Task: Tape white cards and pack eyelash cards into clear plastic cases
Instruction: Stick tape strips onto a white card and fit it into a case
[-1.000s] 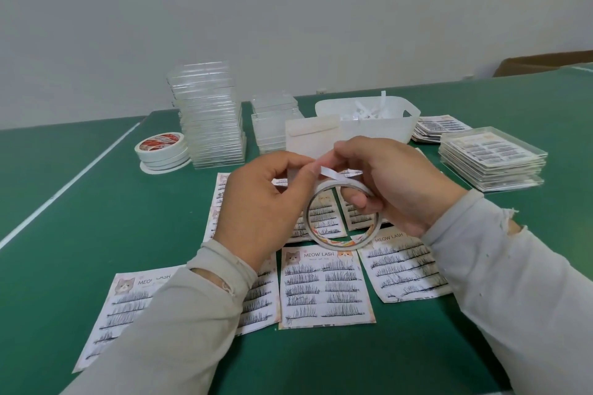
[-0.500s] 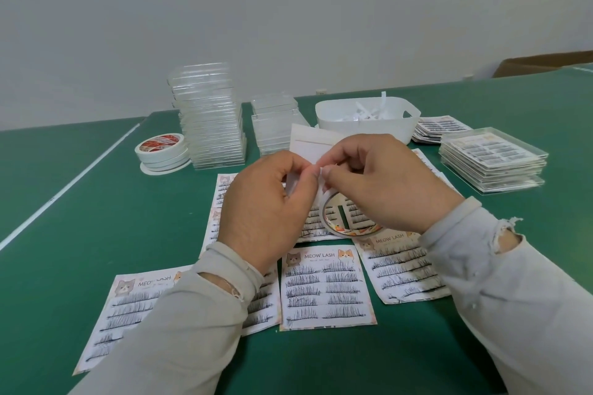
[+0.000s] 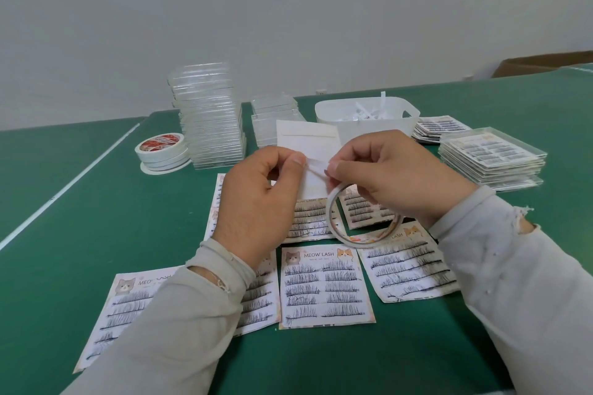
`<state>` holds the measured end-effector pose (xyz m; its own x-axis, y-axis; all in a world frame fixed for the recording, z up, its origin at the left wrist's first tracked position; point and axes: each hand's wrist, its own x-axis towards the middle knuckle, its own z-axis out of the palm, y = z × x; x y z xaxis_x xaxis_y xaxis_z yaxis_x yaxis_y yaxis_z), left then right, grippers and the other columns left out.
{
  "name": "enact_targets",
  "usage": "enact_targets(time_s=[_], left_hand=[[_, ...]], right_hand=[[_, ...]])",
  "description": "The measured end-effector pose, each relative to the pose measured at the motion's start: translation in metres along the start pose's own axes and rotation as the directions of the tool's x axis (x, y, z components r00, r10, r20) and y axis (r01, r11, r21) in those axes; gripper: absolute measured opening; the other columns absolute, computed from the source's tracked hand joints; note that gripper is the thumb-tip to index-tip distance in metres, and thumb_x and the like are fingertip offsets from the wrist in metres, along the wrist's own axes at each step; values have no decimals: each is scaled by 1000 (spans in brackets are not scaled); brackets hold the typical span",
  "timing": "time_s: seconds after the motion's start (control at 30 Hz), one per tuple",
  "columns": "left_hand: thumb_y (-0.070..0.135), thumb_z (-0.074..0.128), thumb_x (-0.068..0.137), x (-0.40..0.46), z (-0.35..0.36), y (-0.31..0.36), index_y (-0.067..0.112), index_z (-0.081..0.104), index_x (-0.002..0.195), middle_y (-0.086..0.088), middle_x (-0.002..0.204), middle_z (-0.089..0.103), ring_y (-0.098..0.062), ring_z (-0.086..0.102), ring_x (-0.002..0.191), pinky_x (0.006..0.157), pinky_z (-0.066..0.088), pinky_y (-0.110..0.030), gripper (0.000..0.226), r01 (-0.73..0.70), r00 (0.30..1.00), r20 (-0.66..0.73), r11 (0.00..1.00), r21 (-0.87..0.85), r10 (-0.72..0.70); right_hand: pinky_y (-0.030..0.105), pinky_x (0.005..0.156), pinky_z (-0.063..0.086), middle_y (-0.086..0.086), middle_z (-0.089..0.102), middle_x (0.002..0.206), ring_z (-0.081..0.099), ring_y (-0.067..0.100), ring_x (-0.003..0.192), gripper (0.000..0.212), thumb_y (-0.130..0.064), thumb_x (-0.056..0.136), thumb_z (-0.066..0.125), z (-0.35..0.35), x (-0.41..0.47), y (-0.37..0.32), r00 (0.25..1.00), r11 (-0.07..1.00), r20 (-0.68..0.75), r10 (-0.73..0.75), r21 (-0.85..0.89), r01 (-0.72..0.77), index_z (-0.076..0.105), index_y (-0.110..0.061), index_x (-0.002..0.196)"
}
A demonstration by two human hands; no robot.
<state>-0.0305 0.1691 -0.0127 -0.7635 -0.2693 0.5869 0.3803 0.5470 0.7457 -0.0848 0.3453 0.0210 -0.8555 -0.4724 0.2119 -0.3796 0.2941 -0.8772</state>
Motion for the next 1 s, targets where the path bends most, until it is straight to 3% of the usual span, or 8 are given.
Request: enact_targets(time_s=[0.1, 0.23, 0.4, 0.53, 0.63, 0.7, 0.8, 1.0], left_hand=[[22, 59, 101, 1, -2, 1, 37, 72, 89, 21, 88, 72, 8, 64, 85, 75, 48, -7, 23, 45, 999, -7, 998, -49, -46], [12, 62, 97, 4, -8, -2, 29, 67, 117, 11, 110, 70, -3, 71, 89, 86, 61, -35, 27, 186, 980, 109, 966, -179, -168], [3, 67, 93, 0, -2, 2, 38, 56, 119, 15, 122, 60, -7, 73, 82, 73, 57, -17, 45, 161, 968, 218, 973, -166, -123], [4, 76, 87, 2, -2, -3, 36, 61, 106, 18, 104, 65, -9, 71, 74, 68, 57, -18, 40, 149, 979, 172, 964, -221, -112], [13, 80, 83, 2, 0, -6, 39, 71, 100, 21, 83, 68, -17, 74, 83, 85, 60, -33, 32, 183, 971, 195, 954, -236, -138], [23, 78, 77, 2, 1, -6, 43, 74, 99, 13, 94, 73, -25, 72, 99, 95, 58, -42, 30, 213, 963, 221, 936, -280, -153], [20, 77, 79, 2, 0, -4, 40, 71, 108, 1, 116, 74, -20, 70, 109, 98, 56, -40, 36, 208, 957, 260, 927, -312, -127], [-4, 70, 90, 1, -2, -4, 28, 68, 121, 4, 110, 73, -7, 71, 88, 84, 60, -28, 45, 220, 953, 273, 922, -318, -134]], right_hand=[[20, 44, 34, 5, 77, 75, 41, 10, 46, 15, -14, 93, 70, -6, 1, 1, 998, 997, -7, 64, 33, -64, 74, -10, 79], [18, 38, 32, 14, 76, 75, 38, 13, 43, 19, -11, 92, 69, -17, 0, -2, 996, 976, -7, 94, 198, -91, 77, -11, 75], [17, 36, 30, 17, 75, 76, 38, 11, 40, 17, -14, 89, 72, -18, -3, -5, 996, 961, 60, 67, 263, -80, 77, -11, 74], [16, 37, 31, 15, 74, 72, 39, 10, 40, 16, -14, 89, 72, -16, -3, -3, 996, 968, 62, 69, 236, -81, 75, -6, 75], [15, 37, 31, 14, 74, 71, 40, 9, 40, 17, -13, 91, 71, -13, -2, -3, 996, 972, 54, 74, 217, -84, 74, -6, 75], [15, 37, 31, 14, 74, 73, 40, 8, 41, 18, -13, 91, 71, -12, -1, -3, 996, 973, 43, 80, 215, -88, 74, -7, 75], [16, 38, 31, 13, 75, 75, 39, 10, 42, 19, -15, 91, 72, -13, -1, -3, 995, 973, 33, 90, 211, -95, 75, -10, 73], [16, 38, 30, 14, 75, 72, 40, 10, 42, 19, -16, 88, 74, -11, -3, -4, 994, 973, 65, 92, 206, -104, 76, -11, 69]])
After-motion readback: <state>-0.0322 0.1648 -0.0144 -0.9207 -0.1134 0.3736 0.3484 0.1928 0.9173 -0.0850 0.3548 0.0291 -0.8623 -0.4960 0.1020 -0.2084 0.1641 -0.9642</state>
